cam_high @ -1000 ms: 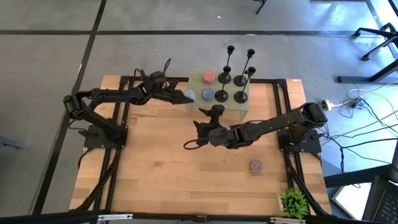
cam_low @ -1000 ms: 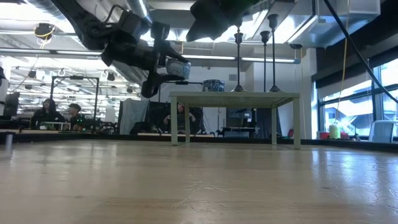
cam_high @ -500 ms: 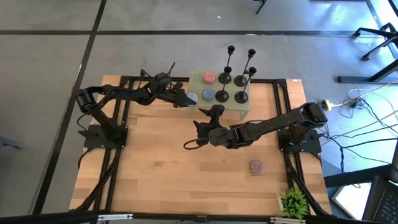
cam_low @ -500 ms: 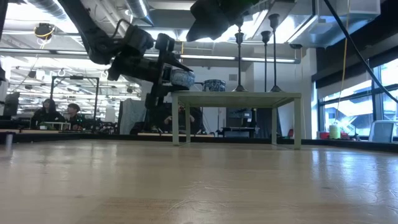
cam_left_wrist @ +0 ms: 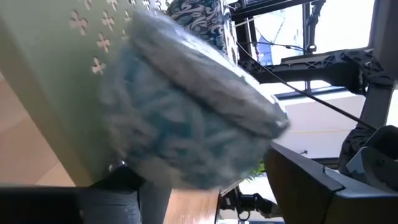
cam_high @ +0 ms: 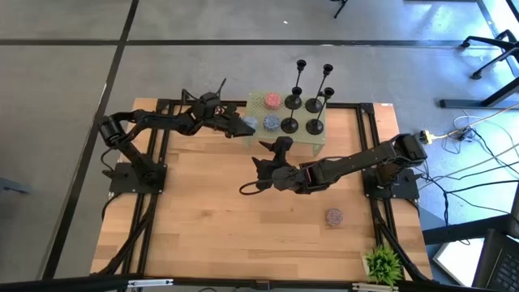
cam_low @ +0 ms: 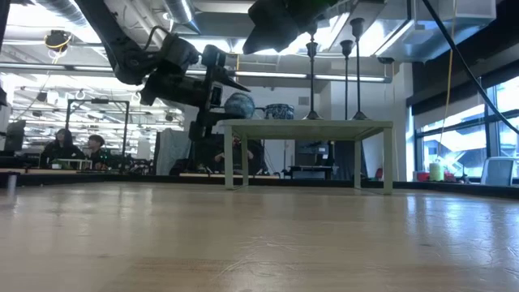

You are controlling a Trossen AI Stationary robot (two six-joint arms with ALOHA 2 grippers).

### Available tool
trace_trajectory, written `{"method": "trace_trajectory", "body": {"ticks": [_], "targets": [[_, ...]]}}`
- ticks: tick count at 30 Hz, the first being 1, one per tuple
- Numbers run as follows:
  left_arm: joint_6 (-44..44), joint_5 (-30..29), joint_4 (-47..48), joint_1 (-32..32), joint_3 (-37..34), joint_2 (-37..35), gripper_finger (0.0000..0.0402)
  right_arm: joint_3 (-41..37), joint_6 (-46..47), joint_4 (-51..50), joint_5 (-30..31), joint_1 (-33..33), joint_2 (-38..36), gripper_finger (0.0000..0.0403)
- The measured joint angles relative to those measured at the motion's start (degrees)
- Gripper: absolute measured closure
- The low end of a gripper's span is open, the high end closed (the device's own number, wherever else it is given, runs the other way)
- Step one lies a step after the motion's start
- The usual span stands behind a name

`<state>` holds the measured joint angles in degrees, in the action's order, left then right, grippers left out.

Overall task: Pick & Place candle stick holders
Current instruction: Put the blue scented candle on the shelf

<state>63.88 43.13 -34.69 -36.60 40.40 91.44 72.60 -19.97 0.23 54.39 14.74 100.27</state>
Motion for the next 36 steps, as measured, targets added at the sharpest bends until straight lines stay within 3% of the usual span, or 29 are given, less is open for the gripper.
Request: {"method": "trace_trajectory", "body": {"ticks": [11,16,20,25,30,36], "targets": [[1.55,3.54,-0.40,0.55,0.04,-0.04,0.0152,0.00,0.00,0.00,0.00,-0.01,0.00,0.0102],[1.32,8.67,-1.51,0.59,0.04,-0.04,0.0152,0.00,0.00,0.00,0.19,-0.04,0.00,0.0102],[-0.69,13.75,-1.48,0.60,0.04,-0.11,0.0153,0.00,-0.01,0.00,4.26,0.66,0.00,0.0102],[-5.39,14.06,-1.47,0.57,0.04,-3.64,0.0168,0.00,0.89,0.00,7.28,2.03,0.00,0.0110],[-13.17,15.10,-0.90,0.57,0.04,-11.99,0.0208,0.00,3.86,-0.48,6.51,3.24,-0.02,0.0165],[-27.43,13.86,5.18,1.84,0.04,-24.65,0.0264,0.00,5.34,-0.47,3.99,4.62,-0.32,0.0273]]}}
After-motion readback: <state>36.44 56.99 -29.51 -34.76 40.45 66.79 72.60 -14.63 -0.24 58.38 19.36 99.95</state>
